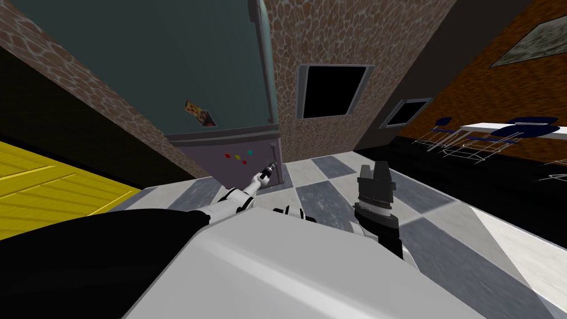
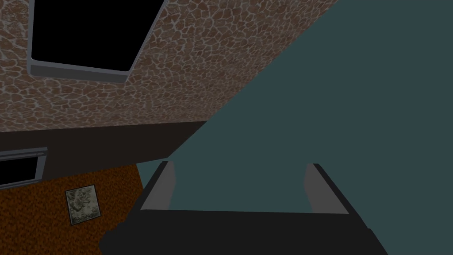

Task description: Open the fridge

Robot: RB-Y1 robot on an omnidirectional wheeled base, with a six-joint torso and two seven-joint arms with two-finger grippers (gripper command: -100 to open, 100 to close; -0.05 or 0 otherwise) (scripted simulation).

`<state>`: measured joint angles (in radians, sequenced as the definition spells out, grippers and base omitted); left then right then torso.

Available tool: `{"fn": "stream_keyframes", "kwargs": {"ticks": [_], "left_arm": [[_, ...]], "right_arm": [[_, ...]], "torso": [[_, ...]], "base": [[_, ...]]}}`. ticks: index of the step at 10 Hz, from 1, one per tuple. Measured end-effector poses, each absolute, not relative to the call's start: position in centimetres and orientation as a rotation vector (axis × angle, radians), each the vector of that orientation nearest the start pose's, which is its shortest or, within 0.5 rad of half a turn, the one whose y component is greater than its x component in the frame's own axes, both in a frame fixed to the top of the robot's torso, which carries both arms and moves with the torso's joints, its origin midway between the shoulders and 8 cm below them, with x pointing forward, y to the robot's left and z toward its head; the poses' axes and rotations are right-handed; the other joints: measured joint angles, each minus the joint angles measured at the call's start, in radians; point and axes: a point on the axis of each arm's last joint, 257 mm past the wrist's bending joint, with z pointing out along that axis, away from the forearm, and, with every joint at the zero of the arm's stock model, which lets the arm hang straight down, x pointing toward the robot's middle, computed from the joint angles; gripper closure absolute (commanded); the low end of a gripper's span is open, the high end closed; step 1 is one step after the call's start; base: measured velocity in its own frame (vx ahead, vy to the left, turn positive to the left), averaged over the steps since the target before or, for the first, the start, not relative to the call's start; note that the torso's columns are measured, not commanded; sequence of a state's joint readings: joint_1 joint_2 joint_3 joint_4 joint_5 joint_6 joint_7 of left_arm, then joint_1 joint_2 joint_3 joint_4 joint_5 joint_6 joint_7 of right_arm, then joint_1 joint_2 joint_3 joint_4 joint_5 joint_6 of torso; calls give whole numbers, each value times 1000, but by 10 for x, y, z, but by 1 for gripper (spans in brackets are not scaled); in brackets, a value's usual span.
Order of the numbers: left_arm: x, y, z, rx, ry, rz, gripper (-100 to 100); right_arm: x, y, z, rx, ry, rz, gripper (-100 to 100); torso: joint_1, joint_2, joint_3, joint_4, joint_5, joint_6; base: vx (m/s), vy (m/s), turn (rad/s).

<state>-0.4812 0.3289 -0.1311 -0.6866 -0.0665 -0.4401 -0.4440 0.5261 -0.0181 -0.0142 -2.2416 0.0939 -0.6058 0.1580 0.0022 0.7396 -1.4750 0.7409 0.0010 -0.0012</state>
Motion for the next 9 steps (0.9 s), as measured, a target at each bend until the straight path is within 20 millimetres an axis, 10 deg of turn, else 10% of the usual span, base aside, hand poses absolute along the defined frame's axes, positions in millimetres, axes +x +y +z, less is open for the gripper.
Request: {"fn": "stream_keyframes", "kwargs": {"ticks": [9], "left_arm": [[632,191,-268,-296,1617,-769,100]], "right_arm": [[333,-270,18,484,687,1089,0]], "torso": [[-2,5,3,1,-1,4]], "base": [[-294,130,-78]]}}
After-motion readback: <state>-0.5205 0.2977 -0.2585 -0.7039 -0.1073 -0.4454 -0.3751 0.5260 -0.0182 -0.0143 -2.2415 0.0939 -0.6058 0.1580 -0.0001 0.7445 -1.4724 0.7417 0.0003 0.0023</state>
